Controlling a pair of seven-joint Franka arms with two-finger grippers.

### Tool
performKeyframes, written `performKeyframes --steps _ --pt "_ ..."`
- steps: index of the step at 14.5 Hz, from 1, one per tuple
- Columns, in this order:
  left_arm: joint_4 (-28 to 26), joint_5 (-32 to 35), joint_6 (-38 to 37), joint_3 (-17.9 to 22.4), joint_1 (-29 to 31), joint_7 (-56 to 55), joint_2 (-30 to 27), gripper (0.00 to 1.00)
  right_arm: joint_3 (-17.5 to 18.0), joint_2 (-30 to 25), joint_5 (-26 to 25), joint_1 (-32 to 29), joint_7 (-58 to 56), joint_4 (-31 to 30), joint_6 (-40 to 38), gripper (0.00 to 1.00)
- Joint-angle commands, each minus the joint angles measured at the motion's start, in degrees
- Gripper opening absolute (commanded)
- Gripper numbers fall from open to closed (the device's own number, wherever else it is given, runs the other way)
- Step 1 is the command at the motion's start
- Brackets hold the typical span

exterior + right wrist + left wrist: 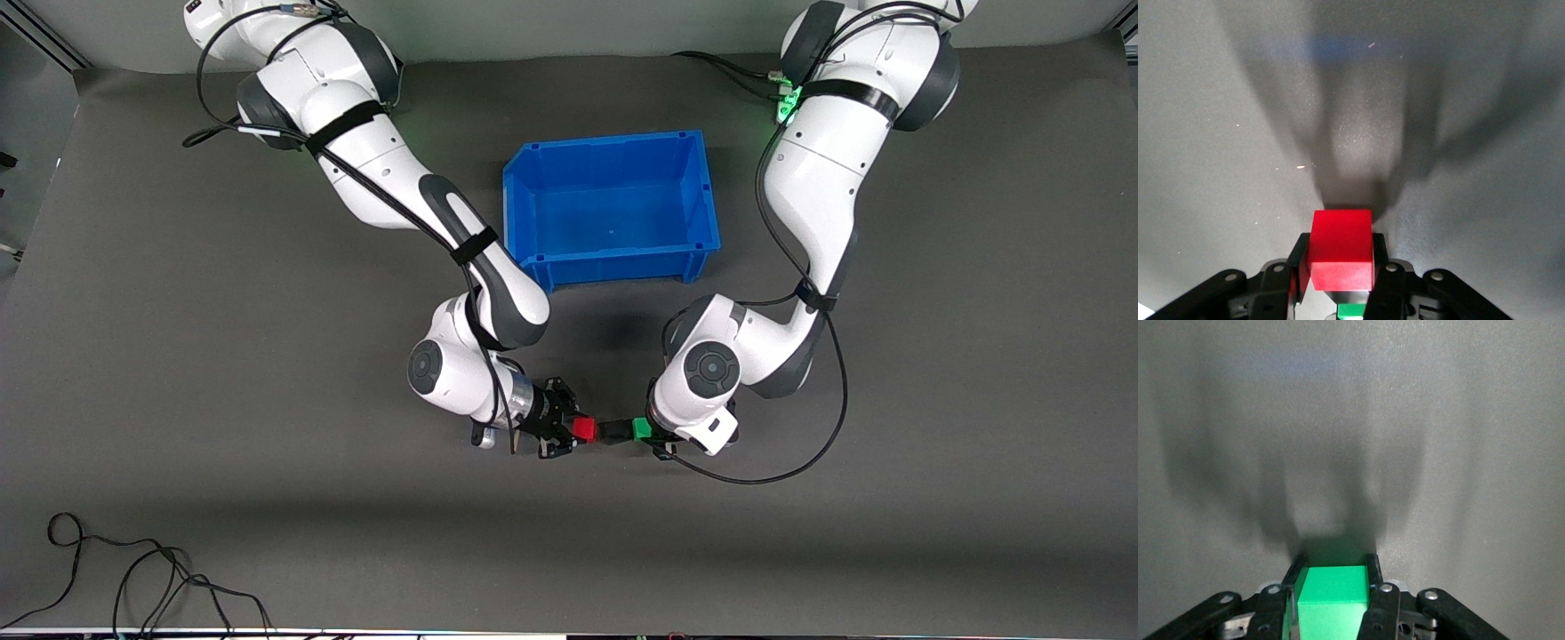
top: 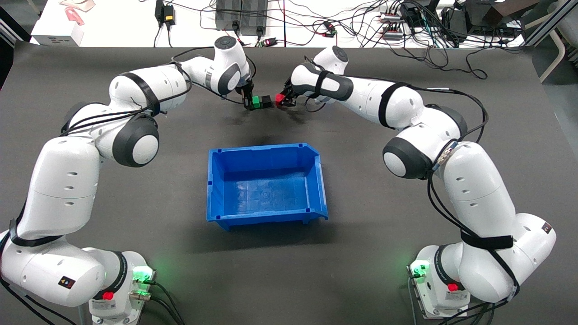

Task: Attach green and red cubes to black cube
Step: 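Press the red and green cubes against the black cube's sides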

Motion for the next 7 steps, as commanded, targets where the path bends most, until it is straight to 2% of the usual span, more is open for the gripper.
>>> performKeyframes --steps 1,7 --pt "3.8 0.6 -0.1 0.9 -1.2 -2.3 2.1 0.0 0.1 1.7 -0.4 0.4 1.2 2.9 0.7 0.17" --pt "3.9 0.6 -0.1 0.9 -1.5 -2.8 2.4 0.0 0.1 1.7 -0.6 1.5 1.2 2.9 1.3 0.17"
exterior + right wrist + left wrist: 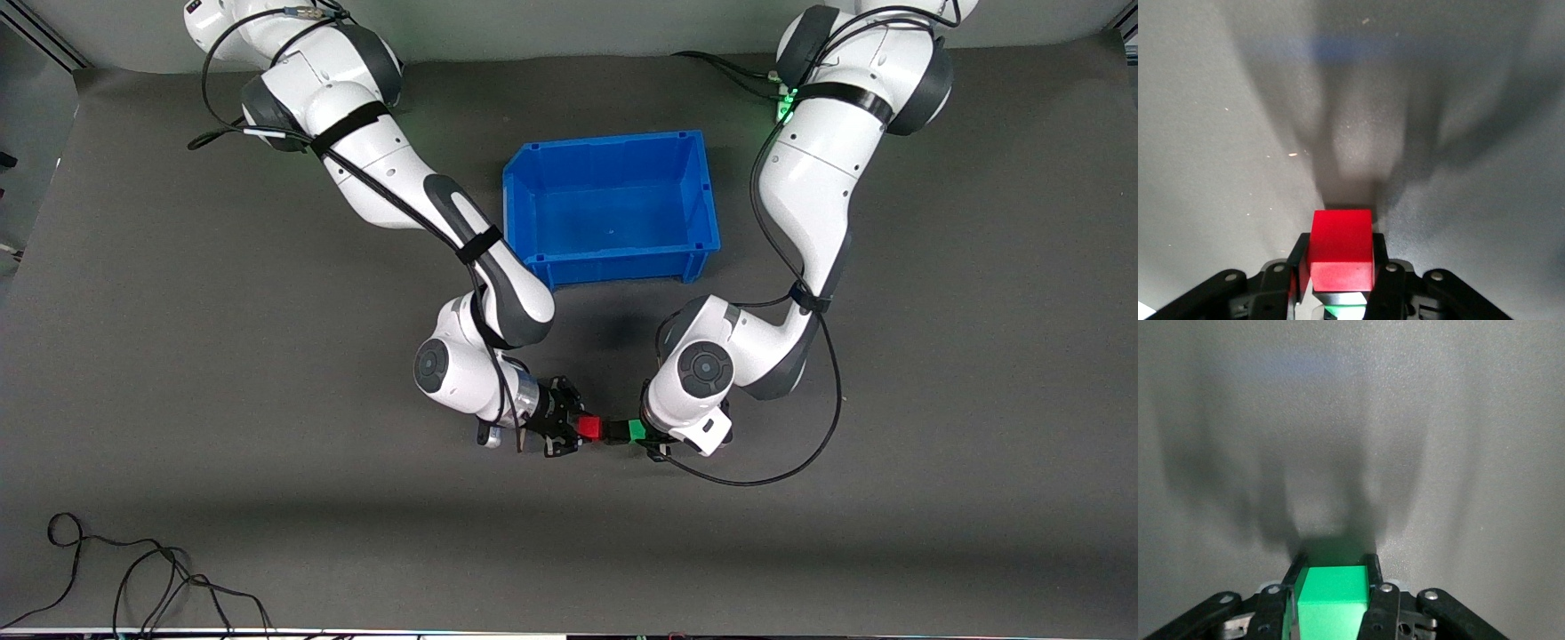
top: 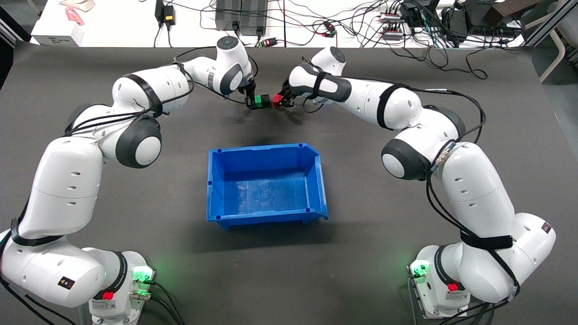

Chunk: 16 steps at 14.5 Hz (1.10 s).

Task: Attach green and red cubes to black cube
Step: 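Press the red and green cubes against the black cube's sides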

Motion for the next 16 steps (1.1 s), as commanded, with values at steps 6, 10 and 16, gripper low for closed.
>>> performKeyframes --steps 6,10,16 --pt "2.0 0.7 -0.8 0.8 -1.7 -1.4 1.0 0.0 0.0 1.5 -0.7 0.9 1.0 2.2 2.8 0.17" --pt "2.0 1.9 -0.3 0.9 -1.8 -1.0 0.8 0.24 0.0 1.5 -0.7 0.9 0.8 2.2 2.8 0.18" --pt "2.0 4.1 -0.3 1.0 -1.8 -1.2 0.6 0.98 -0.1 1.5 -0.8 0.9 0.9 2.1 3.6 0.93"
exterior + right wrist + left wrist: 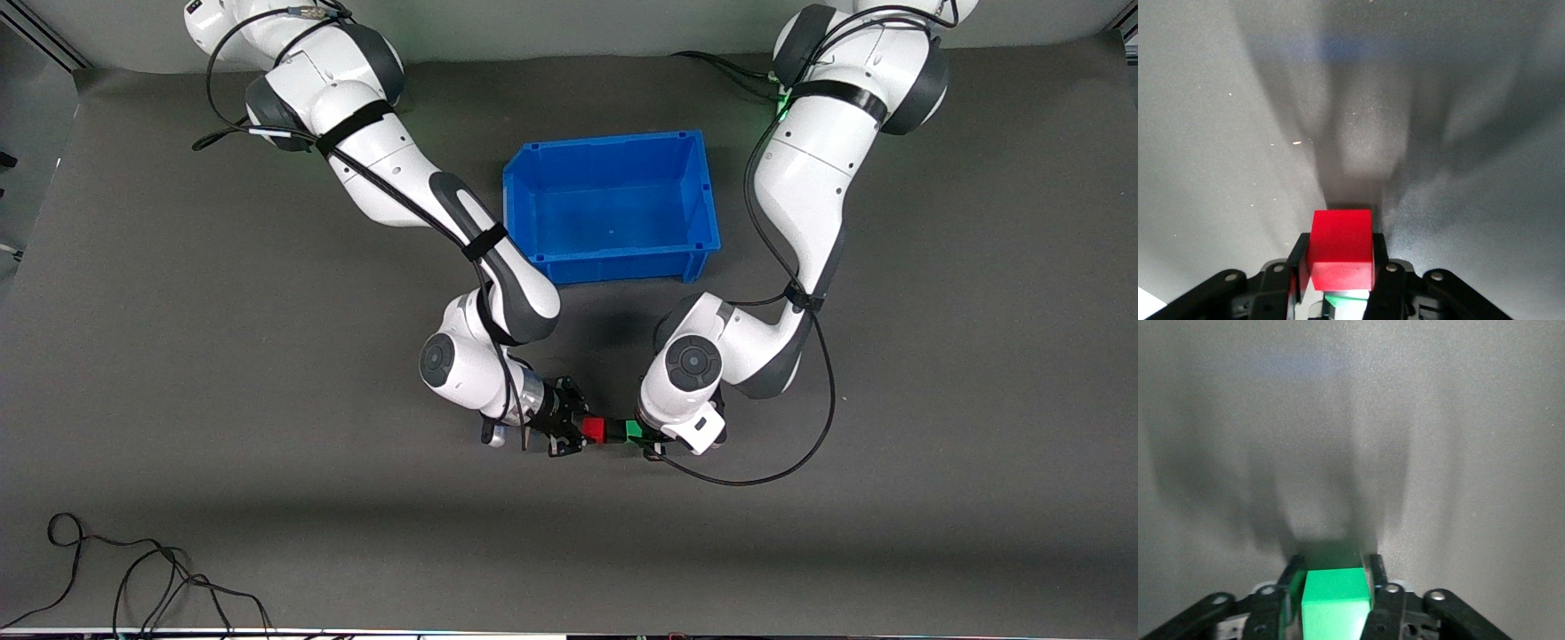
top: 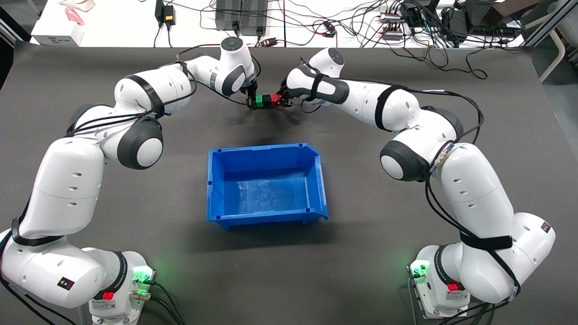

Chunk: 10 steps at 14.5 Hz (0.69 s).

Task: Attach green and red cubes to black cube
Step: 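Press the red and green cubes against the black cube's sides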

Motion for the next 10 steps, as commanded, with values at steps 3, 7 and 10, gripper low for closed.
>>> performKeyframes --steps 3,7,10 --pt "1.5 0.4 -0.6 0.7 -0.7 -1.7 -0.4 1.0 0.0 1.2 -0.7 0.4 0.9 1.9 1.4 0.99" --pt "1.2 0.4 -1.9 1.0 0.5 -1.5 -3.0 1.0 -0.1 1.0 -0.8 0.4 0.9 1.9 1.4 0.99" --pt "1.1 2.9 -10.7 0.8 5.0 1.6 -7.6 1.0 -0.1 0.5 -0.8 0.3 1.0 1.9 1.4 0.99"
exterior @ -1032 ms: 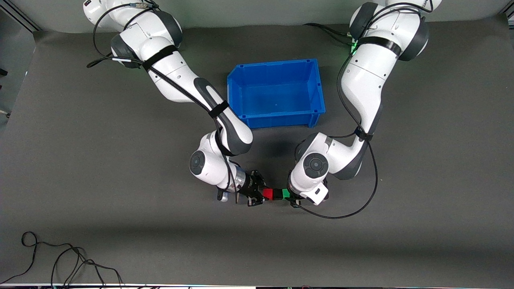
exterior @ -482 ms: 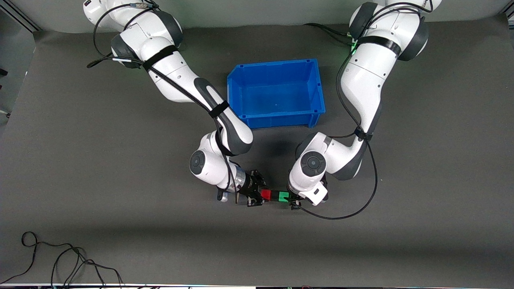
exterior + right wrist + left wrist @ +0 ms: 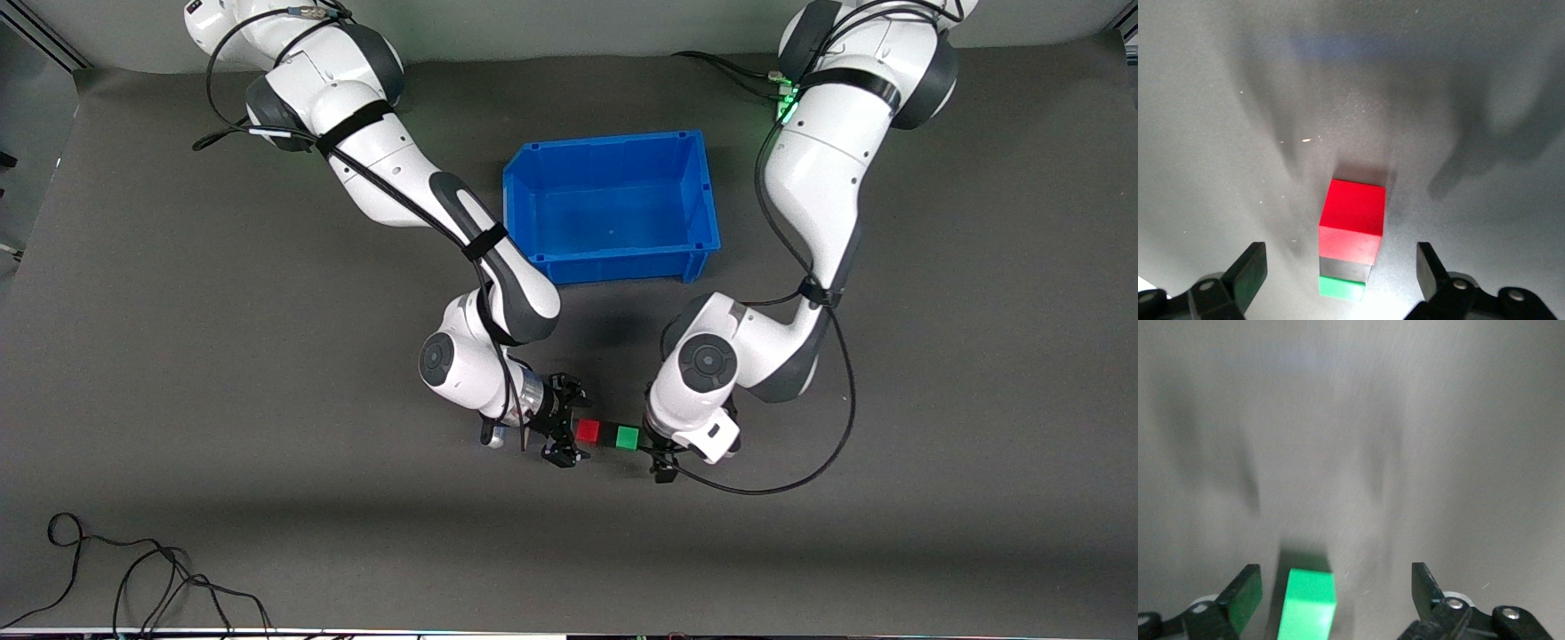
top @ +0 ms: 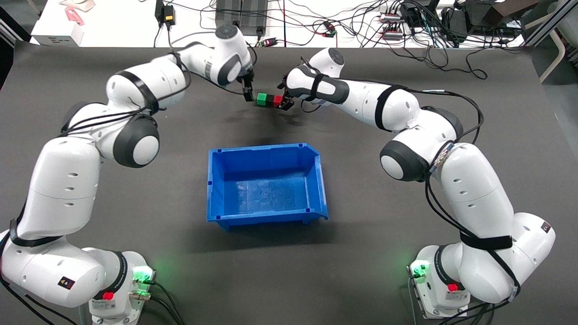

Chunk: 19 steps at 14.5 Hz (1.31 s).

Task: Attach green and red cubes to black cube
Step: 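Open both grippers and lift them away from the joined cubes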

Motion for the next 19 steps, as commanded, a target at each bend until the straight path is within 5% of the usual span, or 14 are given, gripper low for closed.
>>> performKeyframes --steps 1,5,9,12,19 --pt "-1.0 2.2 -7.7 -0.2 3.8 4.1 -5.3 1.0 -0.3 0.1 -0.9 0.1 0.8 1.7 0.5 0.99" --pt "-1.6 0.6 -17.0 -0.8 11.7 19.5 -11.3 1.0 -2.9 -5.5 -4.9 -1.6 0.7 -0.8 -3.2 0.99" --pt "-8.9 0.6 -22.5 -0.5 16.6 42.1 -19.5 1.0 -4.7 -12.6 -16.5 -6.5 -3.0 -1.2 -20.2 1.0" --pt "-9.7 1.5 -28.2 -0.2 18.9 60.3 -22.0 1.0 -5.8 -18.5 -19.1 -10.6 -10.1 -1.8 -31.4 1.0" --pt "-9.4 -0.4 -36.2 -0.6 26.5 97.8 -31.6 1.0 -18.4 -37.2 -22.3 -11.9 -42.1 -15.3 -48.2 1.0"
